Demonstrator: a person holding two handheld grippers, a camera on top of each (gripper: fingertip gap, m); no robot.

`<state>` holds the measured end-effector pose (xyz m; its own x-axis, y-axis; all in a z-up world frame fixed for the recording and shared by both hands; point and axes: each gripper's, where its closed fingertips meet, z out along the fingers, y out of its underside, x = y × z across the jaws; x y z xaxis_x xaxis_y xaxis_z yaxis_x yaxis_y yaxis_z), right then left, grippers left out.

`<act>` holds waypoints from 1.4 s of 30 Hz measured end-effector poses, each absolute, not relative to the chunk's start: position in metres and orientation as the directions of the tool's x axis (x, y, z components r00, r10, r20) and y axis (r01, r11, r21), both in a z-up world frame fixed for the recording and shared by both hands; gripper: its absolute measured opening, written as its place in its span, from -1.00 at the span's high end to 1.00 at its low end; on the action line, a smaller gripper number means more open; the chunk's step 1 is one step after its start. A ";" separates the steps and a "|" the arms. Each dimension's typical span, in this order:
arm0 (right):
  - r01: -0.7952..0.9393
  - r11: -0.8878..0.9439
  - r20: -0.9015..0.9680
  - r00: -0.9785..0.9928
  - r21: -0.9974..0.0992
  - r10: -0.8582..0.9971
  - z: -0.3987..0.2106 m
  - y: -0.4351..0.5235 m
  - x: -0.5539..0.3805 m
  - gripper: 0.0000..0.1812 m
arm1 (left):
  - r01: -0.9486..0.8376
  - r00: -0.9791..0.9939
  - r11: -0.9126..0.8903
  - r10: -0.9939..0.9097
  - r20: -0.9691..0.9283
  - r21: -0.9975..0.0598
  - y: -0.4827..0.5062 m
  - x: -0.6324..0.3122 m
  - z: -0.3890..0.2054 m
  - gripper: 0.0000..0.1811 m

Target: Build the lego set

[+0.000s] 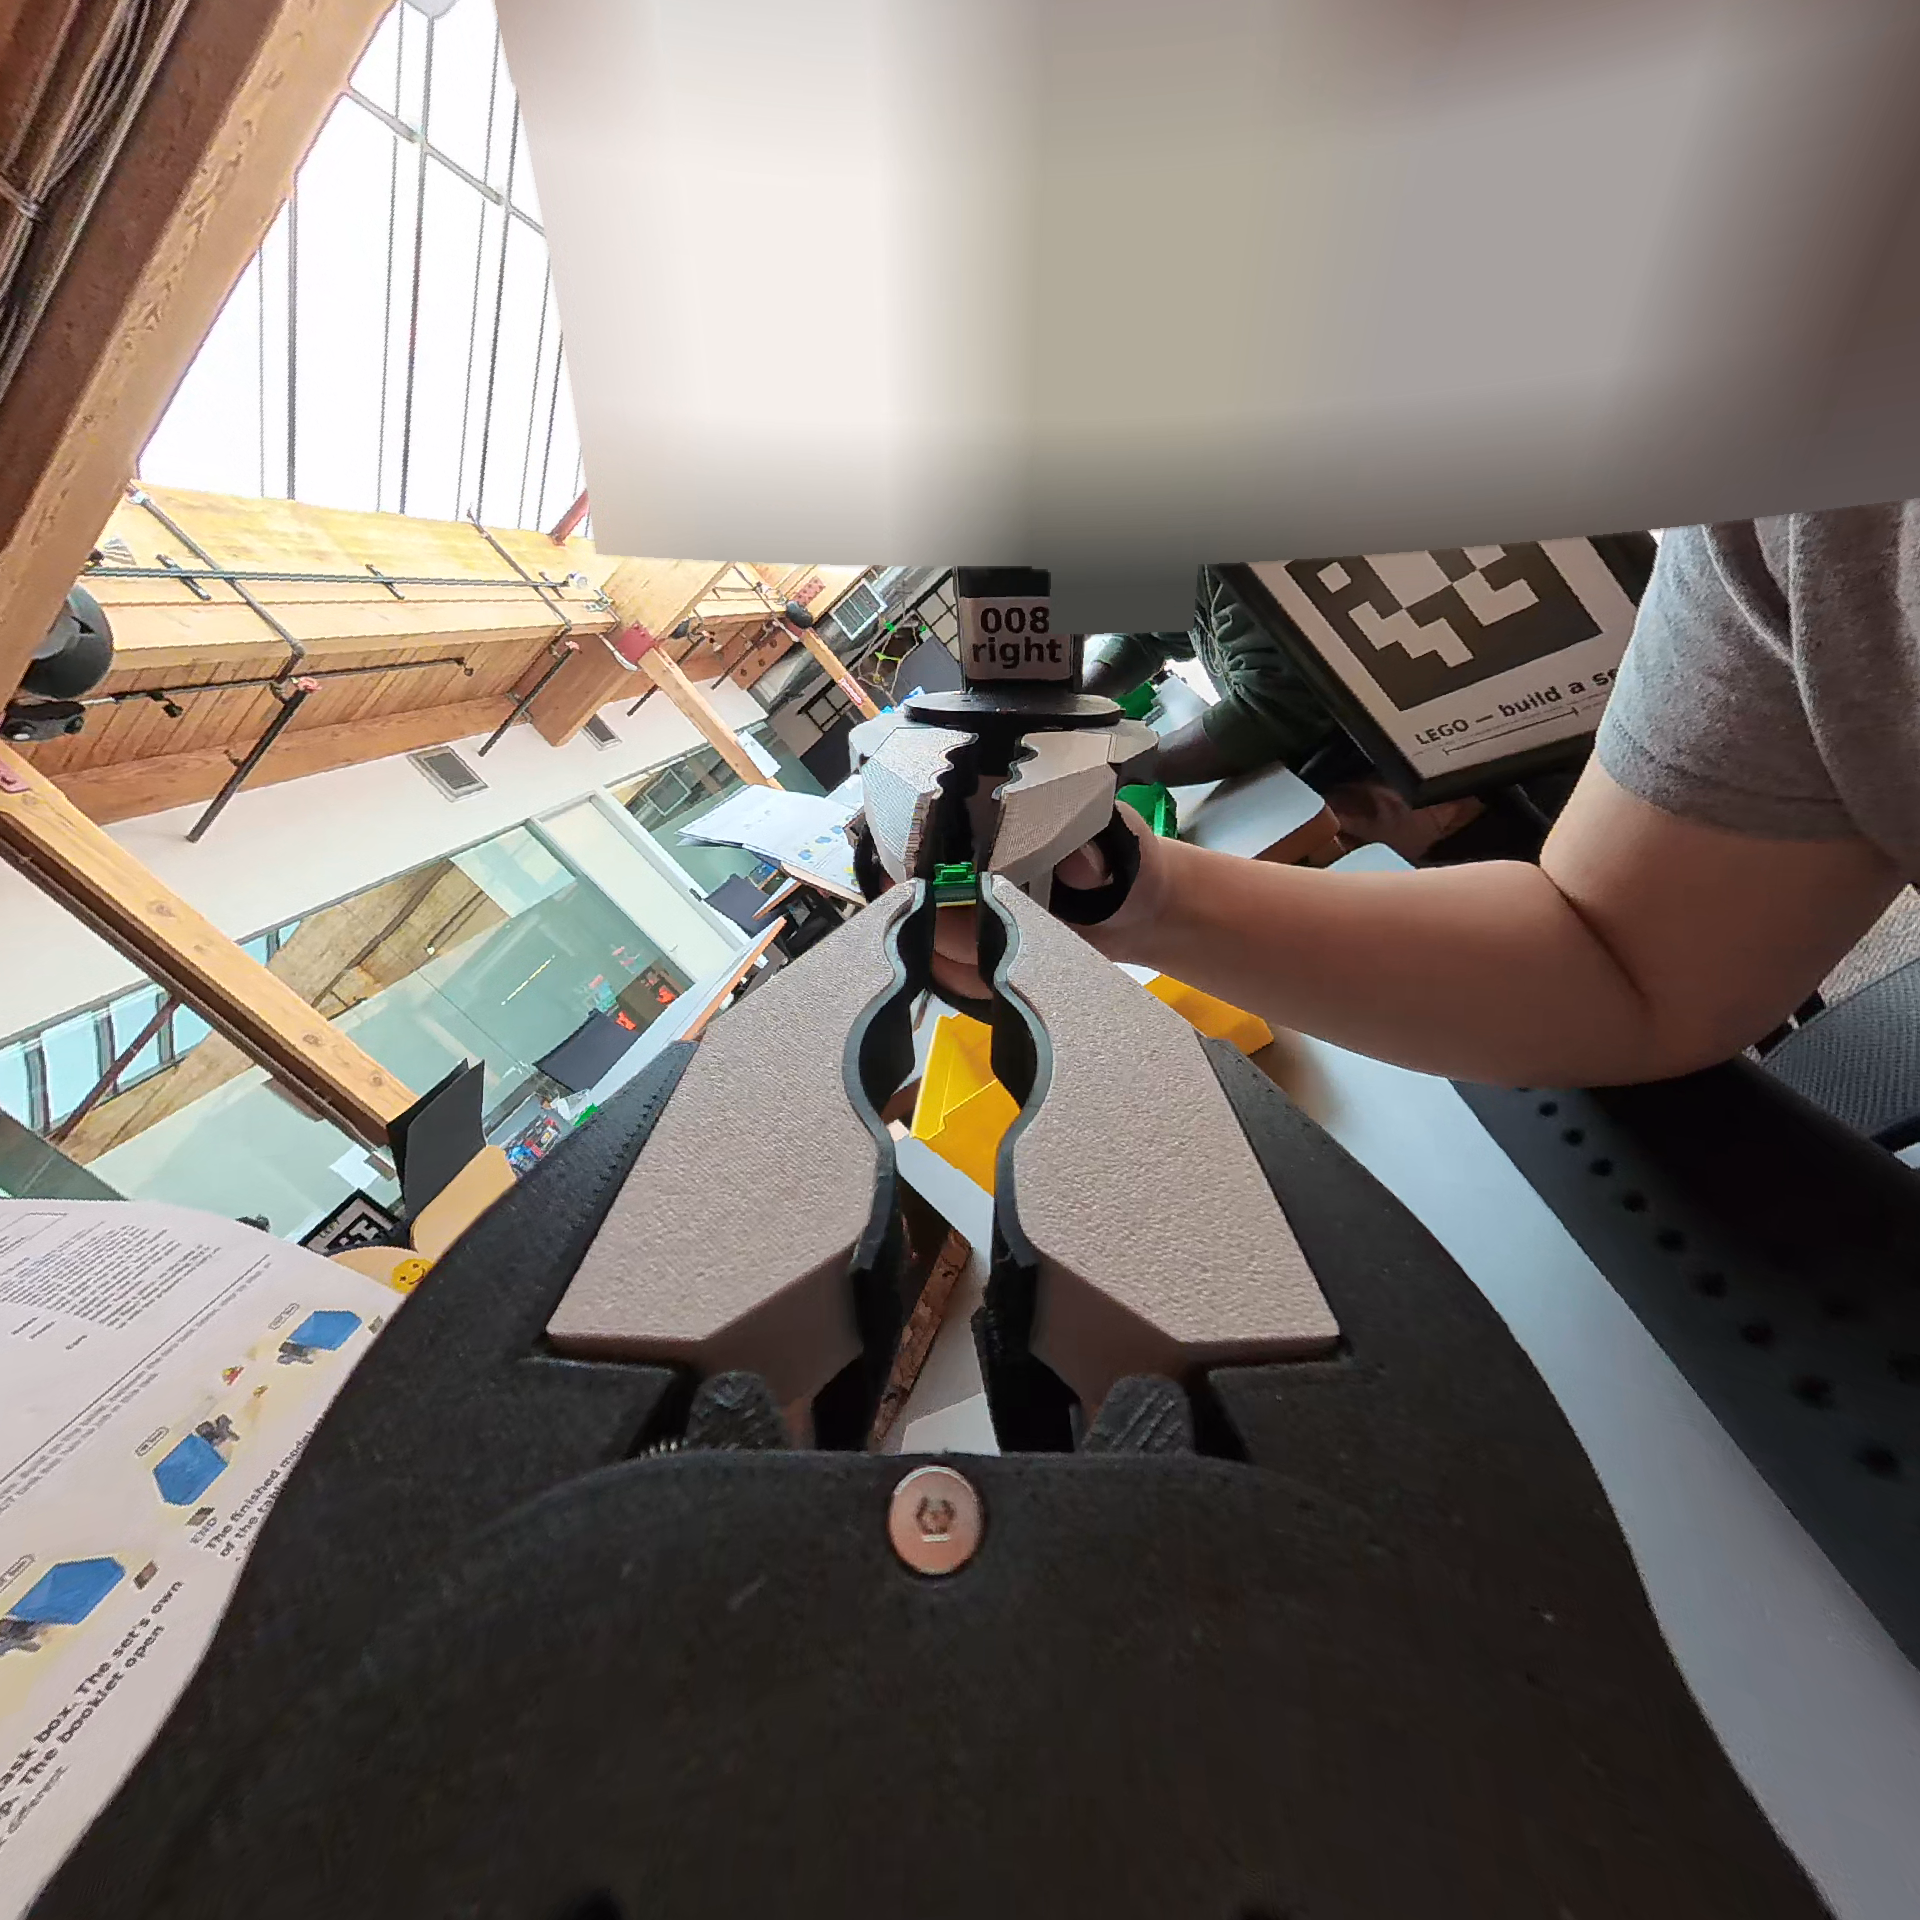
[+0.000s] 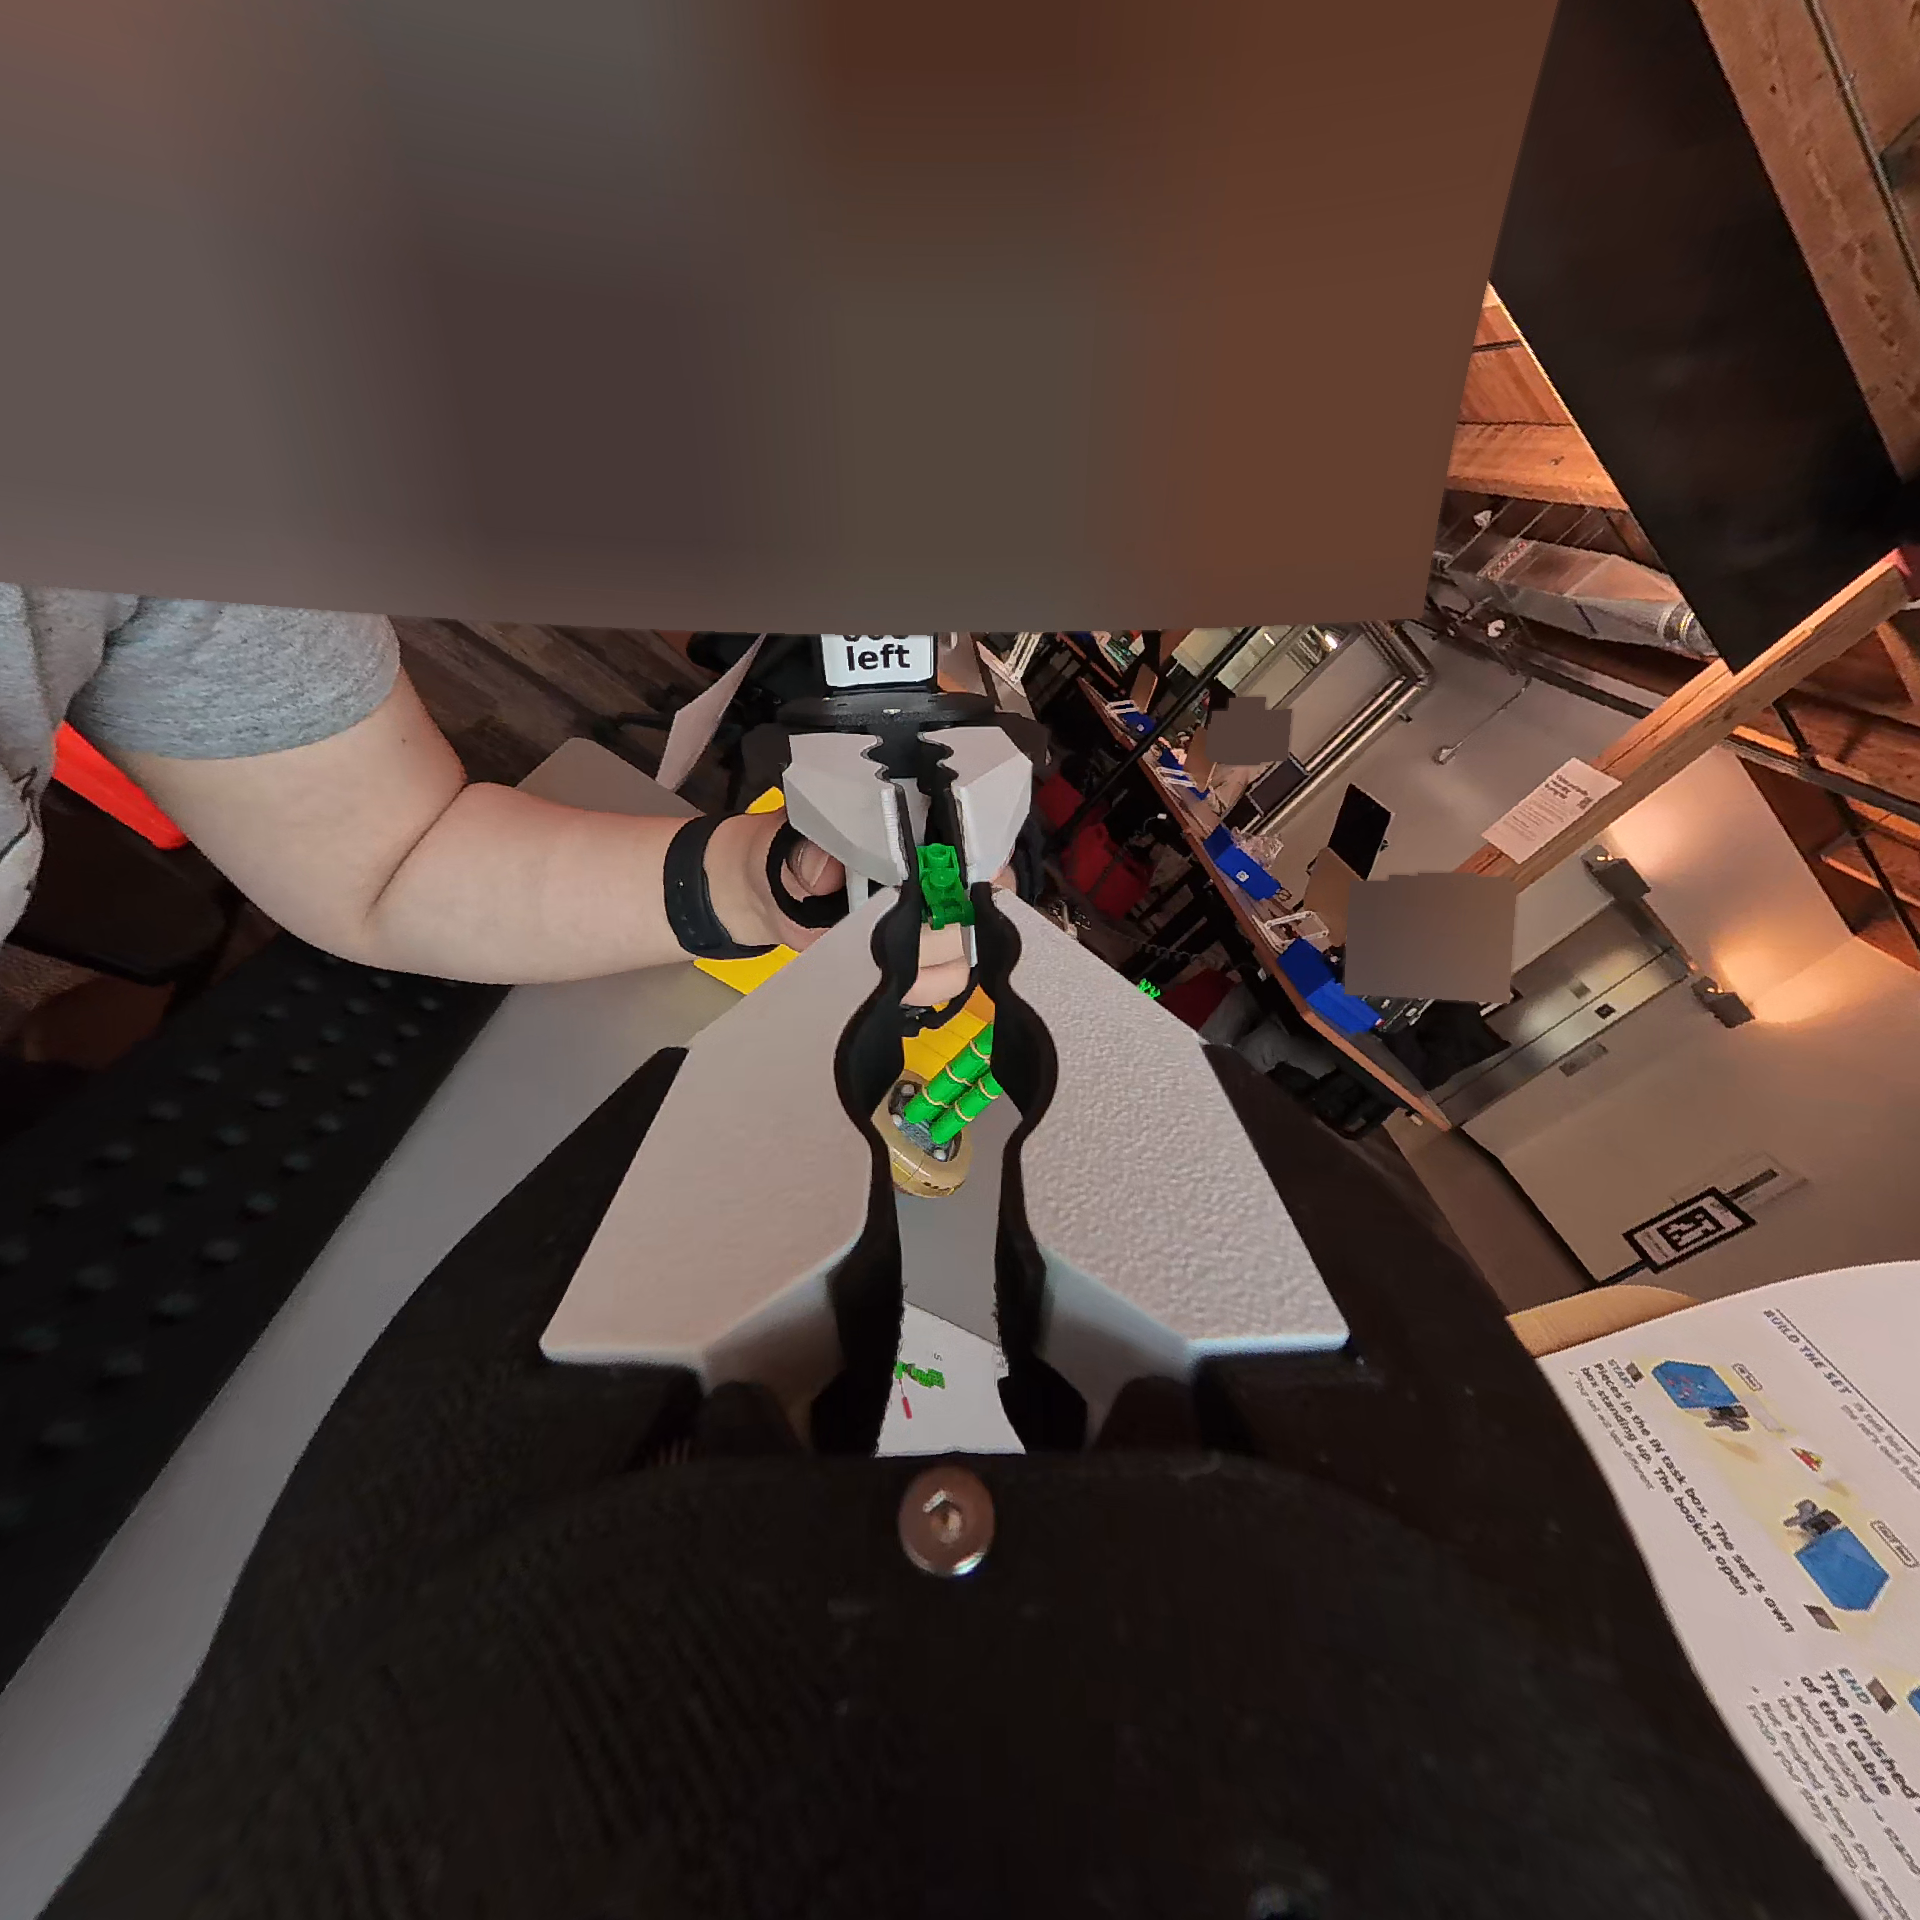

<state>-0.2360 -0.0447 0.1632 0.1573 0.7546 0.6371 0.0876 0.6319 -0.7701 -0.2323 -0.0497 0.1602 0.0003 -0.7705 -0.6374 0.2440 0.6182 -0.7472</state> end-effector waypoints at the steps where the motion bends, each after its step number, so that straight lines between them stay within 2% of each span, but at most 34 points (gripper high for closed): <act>1: 0.088 0.628 0.633 0.158 -0.774 0.758 0.163 -0.044 -0.236 0.91 | 0.243 0.003 0.619 -0.770 -0.638 -0.747 -0.049 -0.232 0.160 0.94; 42: 0.039 0.564 0.564 0.110 -0.825 0.818 0.160 -0.043 -0.235 0.92 | 0.241 0.000 0.613 -0.775 -0.632 -0.752 -0.049 -0.230 0.158 0.94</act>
